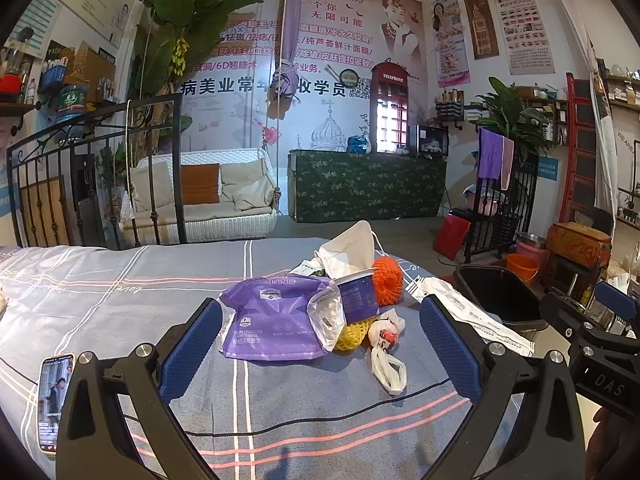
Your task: Collect trash
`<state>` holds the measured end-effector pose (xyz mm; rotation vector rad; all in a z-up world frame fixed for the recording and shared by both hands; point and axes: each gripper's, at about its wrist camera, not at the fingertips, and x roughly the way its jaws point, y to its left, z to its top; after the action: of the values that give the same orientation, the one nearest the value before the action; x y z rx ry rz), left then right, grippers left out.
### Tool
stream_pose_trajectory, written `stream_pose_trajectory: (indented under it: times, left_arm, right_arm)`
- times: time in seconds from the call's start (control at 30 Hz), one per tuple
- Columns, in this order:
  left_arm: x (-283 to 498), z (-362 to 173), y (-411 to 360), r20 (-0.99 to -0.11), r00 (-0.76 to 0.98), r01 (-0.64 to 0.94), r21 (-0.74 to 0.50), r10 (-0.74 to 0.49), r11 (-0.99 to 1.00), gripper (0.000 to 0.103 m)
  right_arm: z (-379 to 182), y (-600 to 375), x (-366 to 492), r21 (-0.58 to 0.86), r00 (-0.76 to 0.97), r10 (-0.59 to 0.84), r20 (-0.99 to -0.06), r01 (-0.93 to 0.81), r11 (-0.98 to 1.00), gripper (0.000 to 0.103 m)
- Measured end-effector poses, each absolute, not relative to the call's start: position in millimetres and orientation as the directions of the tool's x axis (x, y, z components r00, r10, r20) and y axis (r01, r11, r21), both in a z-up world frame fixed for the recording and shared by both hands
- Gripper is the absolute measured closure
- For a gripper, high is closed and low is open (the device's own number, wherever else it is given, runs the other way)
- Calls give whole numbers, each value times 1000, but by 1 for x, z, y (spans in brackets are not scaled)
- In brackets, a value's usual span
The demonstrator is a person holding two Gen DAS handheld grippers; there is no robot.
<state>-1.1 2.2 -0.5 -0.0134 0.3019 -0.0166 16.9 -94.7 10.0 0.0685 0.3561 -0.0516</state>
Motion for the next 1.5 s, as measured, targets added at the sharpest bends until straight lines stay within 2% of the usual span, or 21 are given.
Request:
stream_pose_trajectory:
  times: [1.5]
  left_arm:
    - [1, -9, 4, -306, 952, 11, -19, -16, 1000, 5]
  right_arm:
    - [4, -94, 19, 64, 929, -28, -370, 55, 996, 5]
